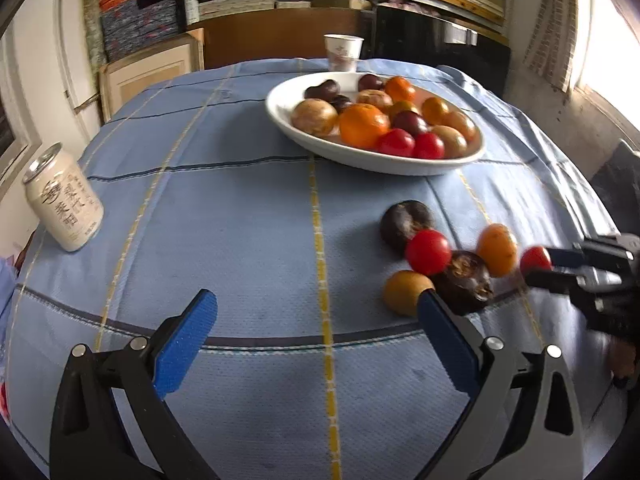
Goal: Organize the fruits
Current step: 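Move both open tools back toward the remaining fruits, then grasp a red tomato with the right tool while the left tool grasps a small tan fruit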
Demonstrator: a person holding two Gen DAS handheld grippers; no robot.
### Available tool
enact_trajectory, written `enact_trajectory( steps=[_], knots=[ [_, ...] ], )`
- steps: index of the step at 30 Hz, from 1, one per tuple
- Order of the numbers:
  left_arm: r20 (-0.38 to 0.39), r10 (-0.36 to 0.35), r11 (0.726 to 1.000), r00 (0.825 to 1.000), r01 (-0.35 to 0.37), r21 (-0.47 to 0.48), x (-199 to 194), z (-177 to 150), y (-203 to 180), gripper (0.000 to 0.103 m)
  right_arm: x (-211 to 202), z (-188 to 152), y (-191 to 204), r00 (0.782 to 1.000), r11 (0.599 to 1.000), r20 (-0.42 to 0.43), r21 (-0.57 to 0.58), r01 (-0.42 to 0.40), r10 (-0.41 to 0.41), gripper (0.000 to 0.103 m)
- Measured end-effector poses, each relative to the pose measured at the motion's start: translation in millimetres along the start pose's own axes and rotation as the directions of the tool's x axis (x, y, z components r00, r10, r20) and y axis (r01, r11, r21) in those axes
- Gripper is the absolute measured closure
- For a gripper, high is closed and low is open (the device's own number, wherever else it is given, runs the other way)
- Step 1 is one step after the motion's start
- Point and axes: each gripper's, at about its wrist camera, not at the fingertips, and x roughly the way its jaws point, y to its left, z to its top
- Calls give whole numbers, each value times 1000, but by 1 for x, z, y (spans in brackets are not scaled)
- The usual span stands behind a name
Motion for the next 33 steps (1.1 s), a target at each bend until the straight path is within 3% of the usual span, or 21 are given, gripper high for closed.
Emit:
enact_trajectory(
  steps=[5, 11, 14, 27, 33],
  knots=[
    [24, -43, 992, 999, 39, 119, -6, -4, -23, 5, 2, 0, -10, 1000, 998, -13, 54, 15, -14, 73],
    [-19, -87, 989, 996, 88, 119, 2, -3, -25, 37, 3, 0, -10, 1000, 998, -12, 52, 26, -25, 73],
    [-44, -108, 990, 993, 111, 91, 8, -2, -20, 45, 2, 0, -10, 1000, 998, -12, 52, 25, -24, 73],
    [-60, -146, 983, 987, 151, 101, 17, 4, -28, 61, 2, -1, -10, 1000, 998, -13, 48, 29, -28, 73],
    [-64, -143, 983, 988, 149, 108, 19, 5, -30, 62, 2, -1, -10, 999, 998, -14, 47, 30, -30, 73]
  ],
)
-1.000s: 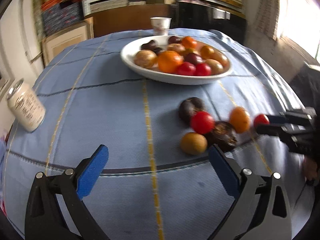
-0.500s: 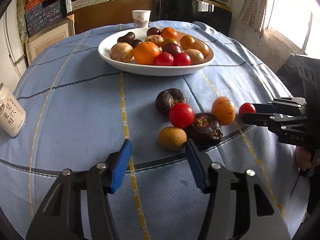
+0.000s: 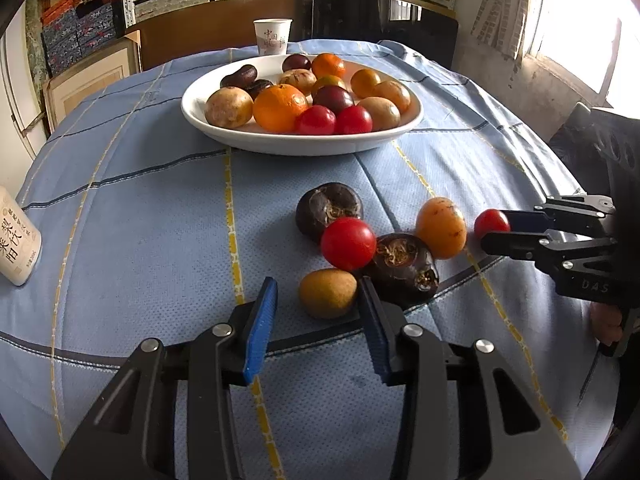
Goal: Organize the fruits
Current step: 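Grasp a red tomato with the right tool while the left tool grasps a small tan fruit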
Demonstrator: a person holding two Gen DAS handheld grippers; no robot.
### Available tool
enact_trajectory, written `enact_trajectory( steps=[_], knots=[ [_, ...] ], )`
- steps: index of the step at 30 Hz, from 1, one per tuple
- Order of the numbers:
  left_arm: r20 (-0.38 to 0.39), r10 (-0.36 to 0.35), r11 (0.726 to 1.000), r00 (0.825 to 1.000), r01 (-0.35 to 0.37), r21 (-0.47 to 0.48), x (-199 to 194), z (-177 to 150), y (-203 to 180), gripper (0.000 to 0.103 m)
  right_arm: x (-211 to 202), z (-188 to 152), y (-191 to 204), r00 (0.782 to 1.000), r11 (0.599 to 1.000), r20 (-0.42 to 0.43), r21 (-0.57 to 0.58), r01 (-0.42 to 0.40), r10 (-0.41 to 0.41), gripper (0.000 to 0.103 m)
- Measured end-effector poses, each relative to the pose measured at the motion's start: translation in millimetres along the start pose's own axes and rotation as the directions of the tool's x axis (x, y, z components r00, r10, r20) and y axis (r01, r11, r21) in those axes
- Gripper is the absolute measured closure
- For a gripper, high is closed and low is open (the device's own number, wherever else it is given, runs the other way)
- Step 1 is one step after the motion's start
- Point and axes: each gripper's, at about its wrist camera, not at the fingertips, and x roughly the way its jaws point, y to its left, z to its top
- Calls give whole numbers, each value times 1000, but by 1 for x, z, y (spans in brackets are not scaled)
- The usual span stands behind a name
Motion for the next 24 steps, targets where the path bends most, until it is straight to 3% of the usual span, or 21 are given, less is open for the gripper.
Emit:
enact_trajectory(
  steps=[8, 18, 22, 24],
  knots=[
    [-9, -16, 1000, 1000, 17, 21, 2, 0, -4, 74, -1, -1, -1, 1000, 1000, 0, -3, 2, -2, 73],
    [48, -31, 999, 998, 33, -39, -14, 2, 6, 74, -3, 1, -4, 1000, 1000, 9, -1, -18, 18, 73],
    [100, -88, 991, 991, 97, -96, -26, 10, 16, 74, -10, 13, -13, 996, 995, 55, 55, -80, 77, 73],
    [123, -117, 983, 985, 133, -126, -29, 23, 22, 74, -14, 24, -16, 993, 994, 98, 81, -77, 69, 73]
  ],
)
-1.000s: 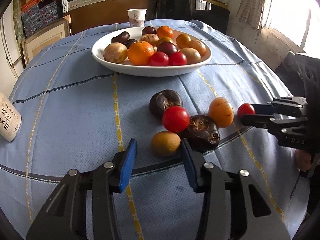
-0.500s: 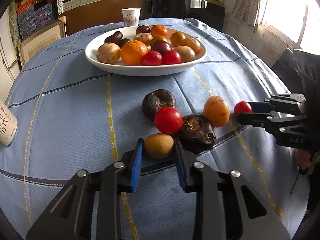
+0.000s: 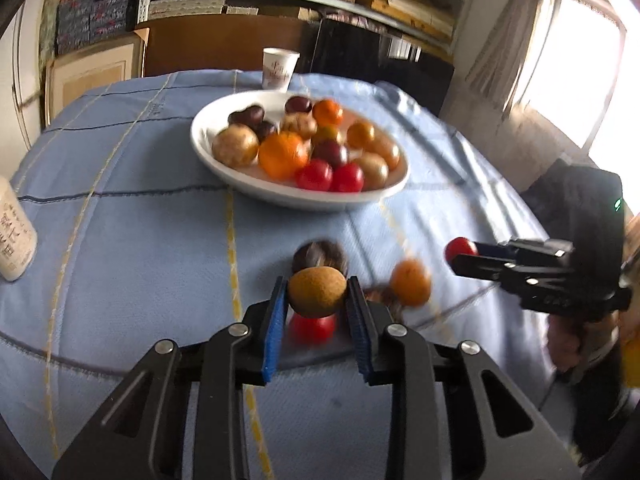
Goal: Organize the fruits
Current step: 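Grasp a red tomato with the right tool while the left tool grasps a small tan fruit, then carry the tomato and tan fruit onto the white plate and open both tools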
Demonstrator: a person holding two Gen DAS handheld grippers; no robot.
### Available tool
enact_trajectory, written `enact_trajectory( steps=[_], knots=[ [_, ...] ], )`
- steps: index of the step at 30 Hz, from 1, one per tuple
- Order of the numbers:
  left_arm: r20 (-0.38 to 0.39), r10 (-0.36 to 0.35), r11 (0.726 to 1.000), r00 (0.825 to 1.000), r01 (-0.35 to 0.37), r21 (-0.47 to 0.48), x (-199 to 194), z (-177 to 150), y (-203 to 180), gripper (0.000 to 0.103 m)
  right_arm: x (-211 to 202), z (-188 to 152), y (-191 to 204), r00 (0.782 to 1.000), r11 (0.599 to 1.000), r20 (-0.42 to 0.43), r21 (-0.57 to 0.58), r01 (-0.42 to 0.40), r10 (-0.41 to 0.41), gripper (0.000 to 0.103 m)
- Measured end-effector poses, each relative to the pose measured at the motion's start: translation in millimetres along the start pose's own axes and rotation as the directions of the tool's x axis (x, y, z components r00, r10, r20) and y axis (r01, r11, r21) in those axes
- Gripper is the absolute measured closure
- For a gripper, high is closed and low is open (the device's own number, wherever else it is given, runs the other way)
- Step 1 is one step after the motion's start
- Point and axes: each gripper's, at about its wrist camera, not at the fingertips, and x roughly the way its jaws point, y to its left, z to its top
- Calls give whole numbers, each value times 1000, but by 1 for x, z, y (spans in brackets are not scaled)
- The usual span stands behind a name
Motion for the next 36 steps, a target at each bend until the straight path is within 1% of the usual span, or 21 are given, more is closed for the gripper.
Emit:
enact_trajectory(
  steps=[3, 6, 7, 10, 14, 17, 19, 20, 21, 22, 23, 24, 25, 27, 30, 32, 35, 36],
  knots=[
    [14, 38, 999, 999, -38, -23, 7, 24, 4, 74, -1, 20, 4, 998, 1000, 60, 3, 19, -19, 73],
    [5, 27, 998, 1000, -27, -65, 24, 55, 13, 74, 6, 42, 6, 993, 999, 112, 4, 40, -40, 73],
    [8, 32, 997, 999, -32, -68, 29, 64, 14, 74, 11, 51, 6, 990, 999, 129, 7, 54, -54, 73],
    [16, 55, 998, 998, -54, -45, 49, 92, 14, 74, 24, 72, -1, 984, 998, 165, 39, 57, -62, 73],
    [16, 87, 996, 996, -87, 2, 79, 127, 9, 74, 46, 94, -11, 982, 996, 173, 60, 61, -70, 73],
    [0, 113, 993, 994, -113, 31, 99, 142, 5, 74, 62, 101, -18, 984, 995, 162, 76, 61, -72, 73],
    [-12, 121, 992, 993, -121, 33, 108, 146, 3, 74, 70, 102, -22, 986, 995, 155, 86, 51, -64, 73],
    [-11, 130, 991, 991, -130, 33, 109, 146, 3, 73, 71, 102, -23, 986, 995, 156, 91, 46, -60, 72],
    [-5, 132, 991, 991, -132, 35, 108, 146, 2, 60, 71, 101, -25, 987, 994, 153, 100, 38, -53, 69],
    [12, 135, 990, 991, -136, 37, 103, 146, 1, 51, 68, 100, -25, 987, 994, 153, 105, 31, -47, 67],
    [30, 141, 989, 990, -142, 36, 97, 145, 1, 35, 63, 100, -25, 986, 994, 161, 107, 31, -48, 66],
    [59, 152, 988, 987, -154, 29, 87, 143, 0, 26, 56, 100, -25, 983, 994, 175, 108, 34, -53, 66],
    [80, 152, 988, 985, -154, 22, 76, 140, 0, 22, 49, 99, -23, 981, 994, 188, 108, 34, -54, 66],
    [93, 148, 989, 985, -149, 8, 59, 133, 0, 11, 36, 97, -21, 977, 994, 207, 110, 22, -45, 66],
    [108, 159, 987, 981, -158, -14, 33, 114, 5, 8, 21, 83, -14, 978, 994, 208, 105, 7, -29, 61],
    [111, 168, 986, 979, -166, -29, 18, 96, 9, 8, 15, 68, -8, 982, 997, 187, 82, -1, -15, 61],
    [112, 187, 982, 976, -182, -54, 6, 67, 16, 7, 9, 41, 3, 986, 999, 163, 41, 10, -17, 60],
    [109, 197, 980, 974, -191, -61, 3, 58, 18, 6, 8, 35, 4, 987, 999, 157, 43, 10, -17, 59]
  ],
)
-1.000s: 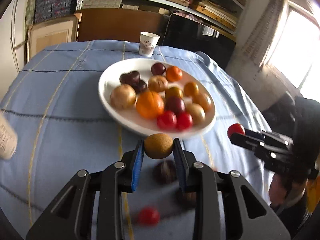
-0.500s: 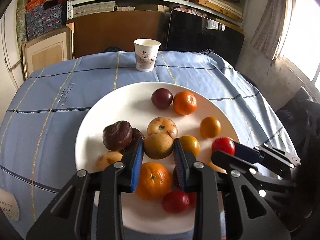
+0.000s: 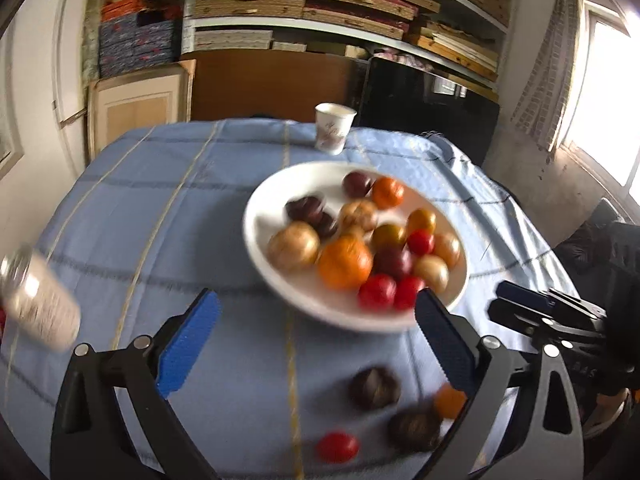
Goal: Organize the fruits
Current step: 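Carry the tomato and tan fruit onto the white plate and open both tools, then move both open tools back toward the remaining fruits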
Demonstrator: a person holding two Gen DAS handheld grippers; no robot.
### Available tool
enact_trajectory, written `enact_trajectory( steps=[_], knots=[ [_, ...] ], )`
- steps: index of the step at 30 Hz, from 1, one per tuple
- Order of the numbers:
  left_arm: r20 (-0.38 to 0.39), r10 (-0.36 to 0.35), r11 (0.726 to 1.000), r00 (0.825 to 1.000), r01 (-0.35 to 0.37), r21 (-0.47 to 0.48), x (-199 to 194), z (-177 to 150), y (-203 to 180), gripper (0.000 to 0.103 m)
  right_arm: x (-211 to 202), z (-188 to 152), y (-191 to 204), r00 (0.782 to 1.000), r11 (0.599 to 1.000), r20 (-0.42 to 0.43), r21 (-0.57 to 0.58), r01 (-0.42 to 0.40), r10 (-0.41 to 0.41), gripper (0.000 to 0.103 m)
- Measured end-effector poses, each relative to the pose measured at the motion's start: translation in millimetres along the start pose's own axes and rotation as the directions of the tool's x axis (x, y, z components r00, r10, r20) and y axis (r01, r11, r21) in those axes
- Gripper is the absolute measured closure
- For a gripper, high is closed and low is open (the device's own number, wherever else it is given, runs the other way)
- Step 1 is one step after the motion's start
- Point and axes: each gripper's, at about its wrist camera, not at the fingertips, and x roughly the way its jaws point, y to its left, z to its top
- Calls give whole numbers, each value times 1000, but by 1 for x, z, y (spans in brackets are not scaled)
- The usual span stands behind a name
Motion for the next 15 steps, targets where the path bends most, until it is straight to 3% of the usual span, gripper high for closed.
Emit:
enact_trajectory(
  steps=[2, 7, 15],
  knots=[
    [-14, 26, 999, 1000, -27, -21, -3, -16, 8, 6, -5, -16, -1, 1000, 999, -21, 42, -2, 3, 55],
    [-45, 3, 995, 999, -7, -97, -13, -40, 26, 6, -15, -30, 2, 997, 993, -27, 98, -72, 75, 55],
    [-64, 52, 998, 997, -55, -43, -17, -62, 16, 5, -5, -39, 14, 985, 988, -102, 90, -127, 136, 55]
  ],
)
